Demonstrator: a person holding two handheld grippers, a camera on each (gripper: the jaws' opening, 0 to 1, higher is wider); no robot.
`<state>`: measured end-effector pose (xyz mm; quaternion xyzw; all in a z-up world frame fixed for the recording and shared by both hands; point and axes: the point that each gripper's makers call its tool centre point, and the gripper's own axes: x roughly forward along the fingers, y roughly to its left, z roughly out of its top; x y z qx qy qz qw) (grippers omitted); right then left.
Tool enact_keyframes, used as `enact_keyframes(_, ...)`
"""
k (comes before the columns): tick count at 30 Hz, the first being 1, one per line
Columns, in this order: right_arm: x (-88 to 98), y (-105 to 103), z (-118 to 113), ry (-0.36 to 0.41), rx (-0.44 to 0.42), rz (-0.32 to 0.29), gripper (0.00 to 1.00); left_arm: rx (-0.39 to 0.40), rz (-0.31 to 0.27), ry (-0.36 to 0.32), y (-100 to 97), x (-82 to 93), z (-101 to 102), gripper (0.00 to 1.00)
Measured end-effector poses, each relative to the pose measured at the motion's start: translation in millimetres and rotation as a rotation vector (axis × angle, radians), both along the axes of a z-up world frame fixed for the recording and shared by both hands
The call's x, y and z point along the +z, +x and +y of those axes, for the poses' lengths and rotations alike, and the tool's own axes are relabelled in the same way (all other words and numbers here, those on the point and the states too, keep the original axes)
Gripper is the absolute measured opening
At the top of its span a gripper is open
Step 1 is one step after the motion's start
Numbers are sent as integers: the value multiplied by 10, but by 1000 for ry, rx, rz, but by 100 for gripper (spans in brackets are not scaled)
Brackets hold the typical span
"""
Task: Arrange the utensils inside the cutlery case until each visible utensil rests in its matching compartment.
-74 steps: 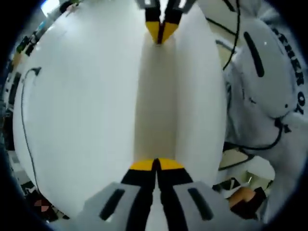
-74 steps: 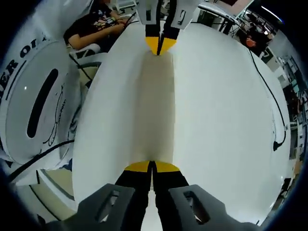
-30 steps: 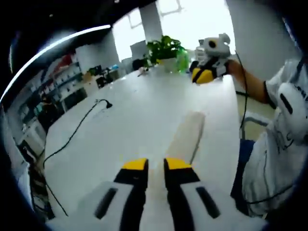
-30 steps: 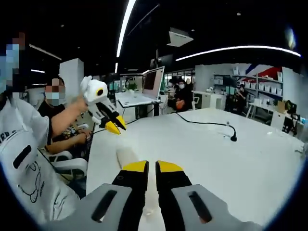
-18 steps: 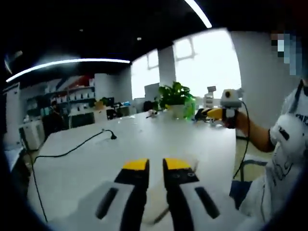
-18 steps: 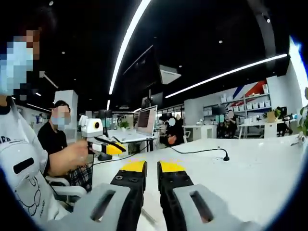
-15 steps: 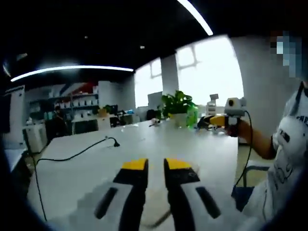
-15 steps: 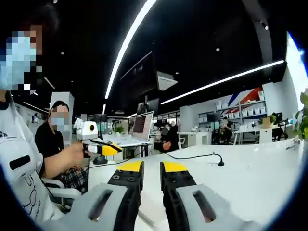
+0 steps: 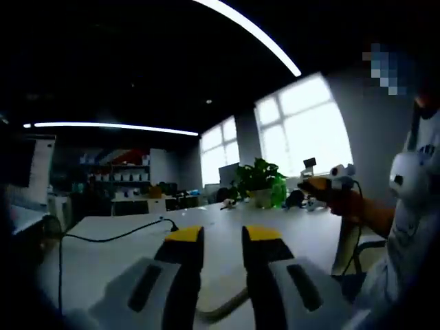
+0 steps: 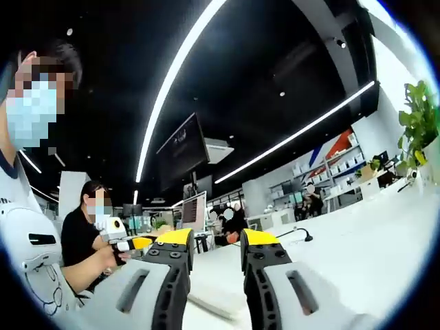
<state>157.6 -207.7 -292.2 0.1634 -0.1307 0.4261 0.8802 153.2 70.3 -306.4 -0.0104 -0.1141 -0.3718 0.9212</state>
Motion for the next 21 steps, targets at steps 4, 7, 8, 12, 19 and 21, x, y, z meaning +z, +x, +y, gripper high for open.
enact_keyframes(4, -17, -15, -118, -22, -33, -7, 31, -40, 4, -90, -84, 7, 81, 24)
enact_keyframes(7, -37, -13, -133, -47, -43, -17, 35, -25, 30, -36, -75, -114, 76, 26)
enact_keyframes(8, -70, -59, -72, -62, 9, -7, 35, -22, 50, -3, -57, -193, 66, 27)
enact_keyframes(12, -149, -68, 21, -96, 68, 21, 42, -13, 103, 115, 86, -462, 5, 29)
enact_keyframes(19, -180, 37, 154, -296, 78, -32, 52, -97, 98, 71, 251, -287, -122, 31)
enact_keyframes(21, -148, 89, 214, -348, 78, -68, 53, -104, 94, 143, 311, -307, -167, 33)
